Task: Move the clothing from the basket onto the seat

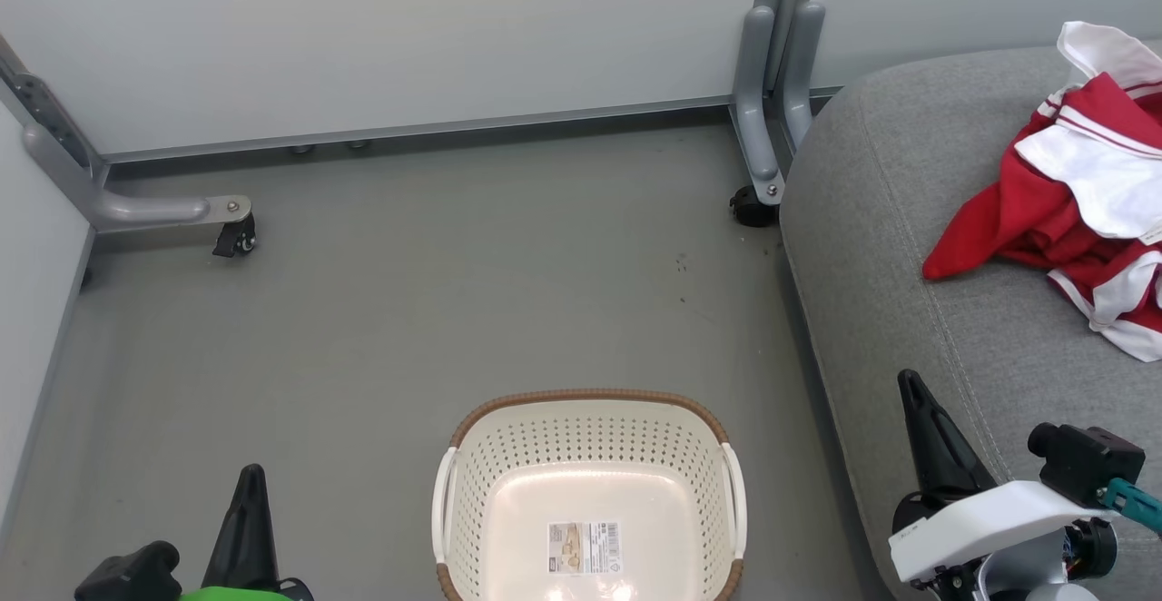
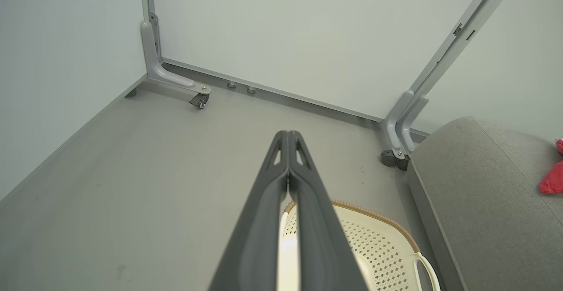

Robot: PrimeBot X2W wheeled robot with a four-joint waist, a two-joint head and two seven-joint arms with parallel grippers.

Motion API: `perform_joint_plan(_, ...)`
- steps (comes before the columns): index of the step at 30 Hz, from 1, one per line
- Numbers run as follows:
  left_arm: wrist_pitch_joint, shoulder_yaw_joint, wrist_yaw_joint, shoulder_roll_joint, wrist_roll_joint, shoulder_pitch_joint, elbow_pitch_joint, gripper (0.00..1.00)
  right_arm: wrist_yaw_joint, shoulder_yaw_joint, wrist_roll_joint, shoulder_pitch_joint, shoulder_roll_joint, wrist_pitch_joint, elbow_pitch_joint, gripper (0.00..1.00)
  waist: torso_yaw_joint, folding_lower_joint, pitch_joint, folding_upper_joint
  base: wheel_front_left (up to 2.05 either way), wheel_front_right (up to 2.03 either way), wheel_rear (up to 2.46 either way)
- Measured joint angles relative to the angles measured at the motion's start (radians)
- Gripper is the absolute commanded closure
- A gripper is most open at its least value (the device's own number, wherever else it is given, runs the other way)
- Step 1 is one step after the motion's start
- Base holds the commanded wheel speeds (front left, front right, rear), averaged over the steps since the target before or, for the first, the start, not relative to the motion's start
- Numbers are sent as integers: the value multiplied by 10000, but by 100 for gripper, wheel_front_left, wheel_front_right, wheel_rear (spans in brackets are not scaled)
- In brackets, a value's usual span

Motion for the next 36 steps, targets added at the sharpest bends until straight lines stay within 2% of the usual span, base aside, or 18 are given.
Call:
perform_joint_plan(16,667,322,-171,-211,-2435,-485,167,100,0,-77,2717,-392,-159,107,602,100,31,0,-54,0,0,0,0)
perform_joint_plan(36,1338,650,-362,-359,-4899,-969,382,100,-2,-232,5415,-804,-211,313,1216,100,71,0,-121,0,0,0,0)
